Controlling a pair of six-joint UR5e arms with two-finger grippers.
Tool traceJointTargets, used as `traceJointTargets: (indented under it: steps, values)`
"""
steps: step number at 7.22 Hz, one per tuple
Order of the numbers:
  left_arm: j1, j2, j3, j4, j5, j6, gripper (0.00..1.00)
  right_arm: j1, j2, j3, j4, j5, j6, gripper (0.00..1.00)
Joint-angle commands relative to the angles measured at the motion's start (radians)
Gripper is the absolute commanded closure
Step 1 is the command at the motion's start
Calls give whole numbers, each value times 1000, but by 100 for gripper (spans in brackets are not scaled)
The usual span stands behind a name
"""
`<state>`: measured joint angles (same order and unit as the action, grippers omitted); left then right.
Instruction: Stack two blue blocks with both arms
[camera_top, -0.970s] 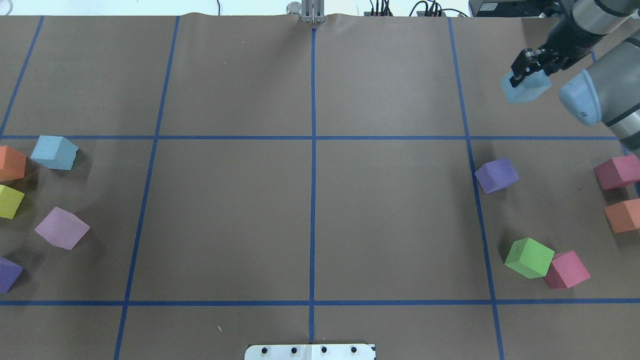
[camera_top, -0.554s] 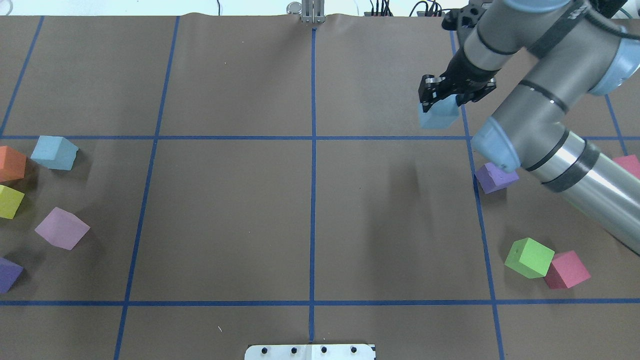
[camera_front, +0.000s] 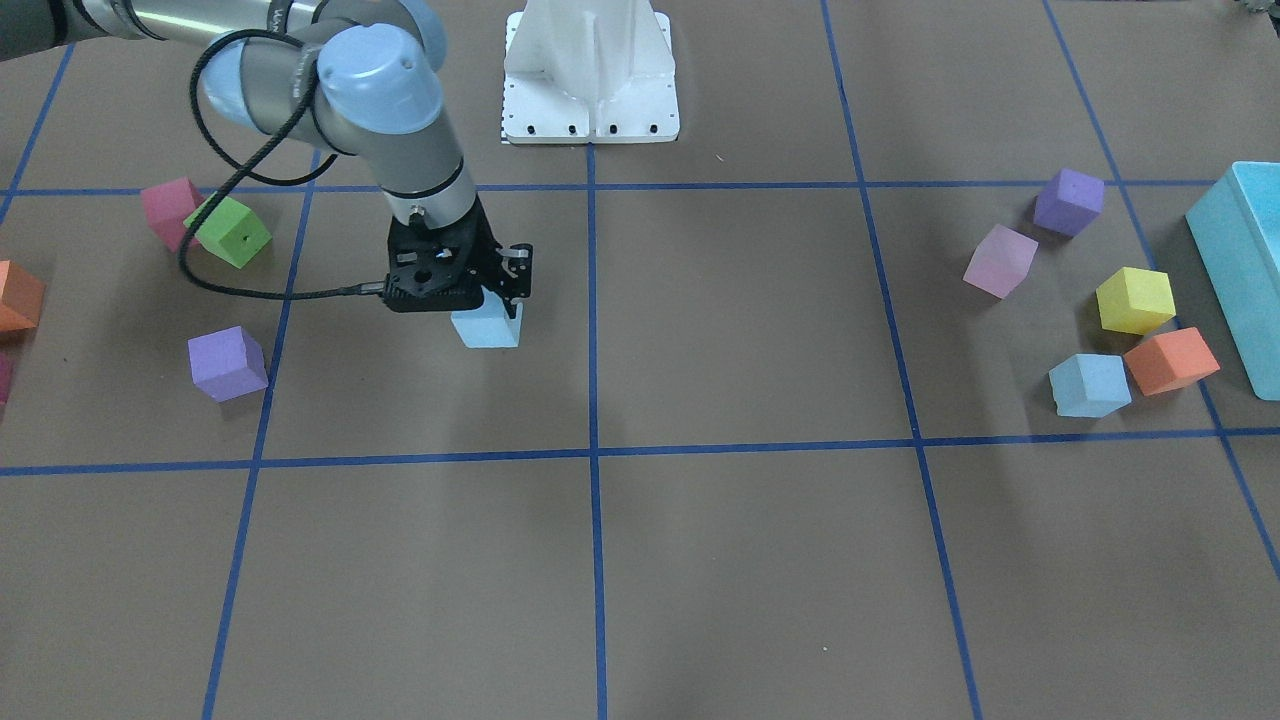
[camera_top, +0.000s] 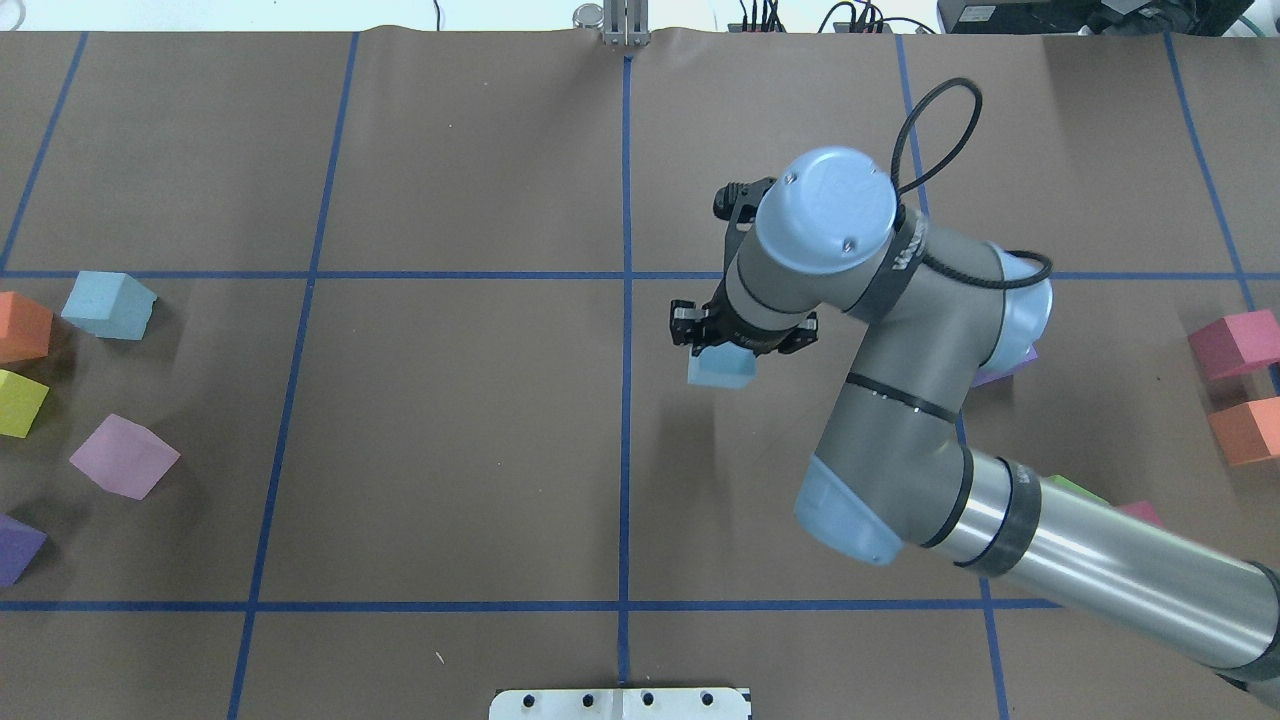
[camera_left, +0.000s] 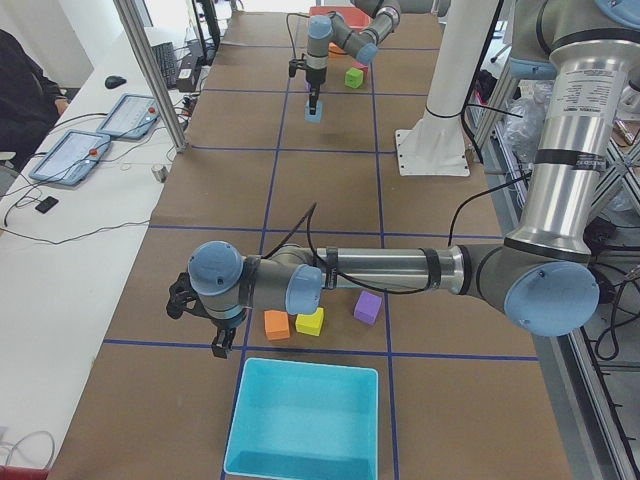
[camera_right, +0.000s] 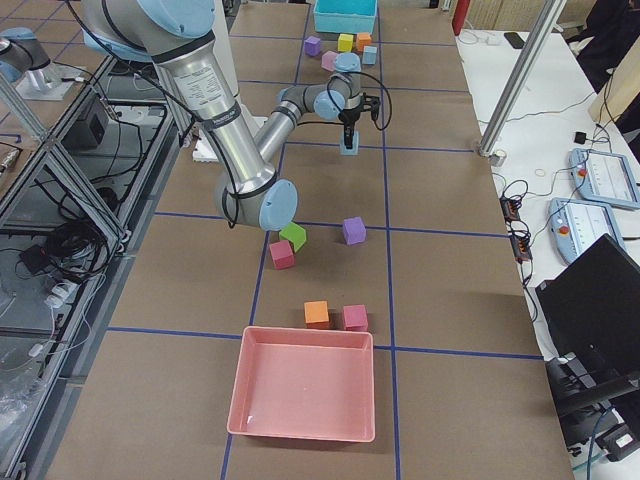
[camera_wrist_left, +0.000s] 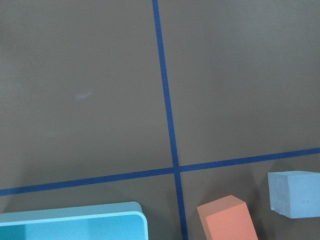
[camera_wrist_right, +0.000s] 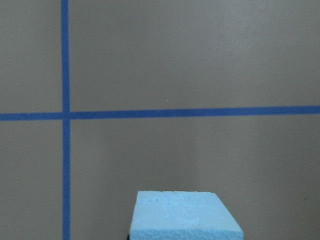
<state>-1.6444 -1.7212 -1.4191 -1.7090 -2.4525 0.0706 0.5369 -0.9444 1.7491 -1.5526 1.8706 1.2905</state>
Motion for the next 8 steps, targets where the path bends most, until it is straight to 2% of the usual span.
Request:
traceJointTargets:
  steps: [1, 4, 8]
  values:
    - [0, 0, 2, 0, 0, 0, 2, -124, 12, -8, 47, -120, 140, 39]
    - [0, 2, 3, 0, 0, 2, 2, -132, 96, -107, 48, -126, 121, 41]
    - [0, 2, 8, -1, 0, 2, 2, -106, 108, -157, 48, -136, -5, 42]
